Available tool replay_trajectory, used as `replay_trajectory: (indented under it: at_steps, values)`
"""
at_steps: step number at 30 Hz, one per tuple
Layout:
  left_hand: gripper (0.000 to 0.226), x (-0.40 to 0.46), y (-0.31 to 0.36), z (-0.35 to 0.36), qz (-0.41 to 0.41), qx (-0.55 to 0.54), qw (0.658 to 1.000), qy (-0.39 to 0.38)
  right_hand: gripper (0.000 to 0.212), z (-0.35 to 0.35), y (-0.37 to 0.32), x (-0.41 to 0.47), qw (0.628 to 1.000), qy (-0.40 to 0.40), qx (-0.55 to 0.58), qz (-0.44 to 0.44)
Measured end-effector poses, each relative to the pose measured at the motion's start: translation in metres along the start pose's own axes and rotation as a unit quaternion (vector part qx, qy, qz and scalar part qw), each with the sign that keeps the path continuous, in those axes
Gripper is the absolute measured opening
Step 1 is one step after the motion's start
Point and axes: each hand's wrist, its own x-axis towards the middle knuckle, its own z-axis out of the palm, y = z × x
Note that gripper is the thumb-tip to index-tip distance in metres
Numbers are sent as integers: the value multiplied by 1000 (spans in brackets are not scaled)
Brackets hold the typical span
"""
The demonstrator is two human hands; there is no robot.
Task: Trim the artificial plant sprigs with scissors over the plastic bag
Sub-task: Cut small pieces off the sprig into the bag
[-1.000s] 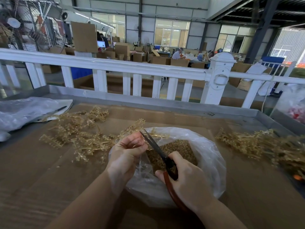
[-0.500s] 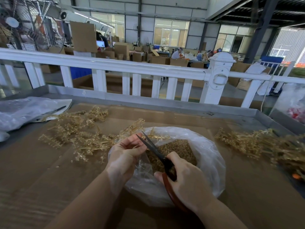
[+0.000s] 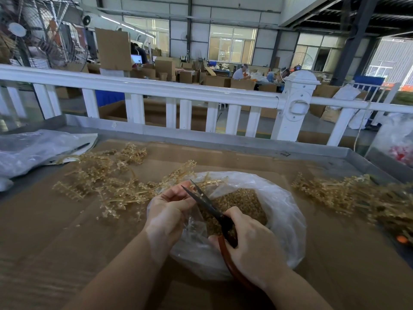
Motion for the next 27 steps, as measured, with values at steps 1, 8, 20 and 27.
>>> replay_trajectory:
  at_steps: [1,8,20,27]
  values:
    - [33,0,0,0,3,5,1000,-7,37,0,0,1,1000,0,3,2]
    - [33,-2,-3,-4,-6,20,1000,-20,33,-1,-1,3,1000,-14,18,10]
    - [34,-3,-6,-3,2,-9,1000,-26,35,-3,0,3,1000,-10,22,13]
    - [53,-1,-12,-6,34,38,997,-59,37,3,0,0,1000,2,1,-1]
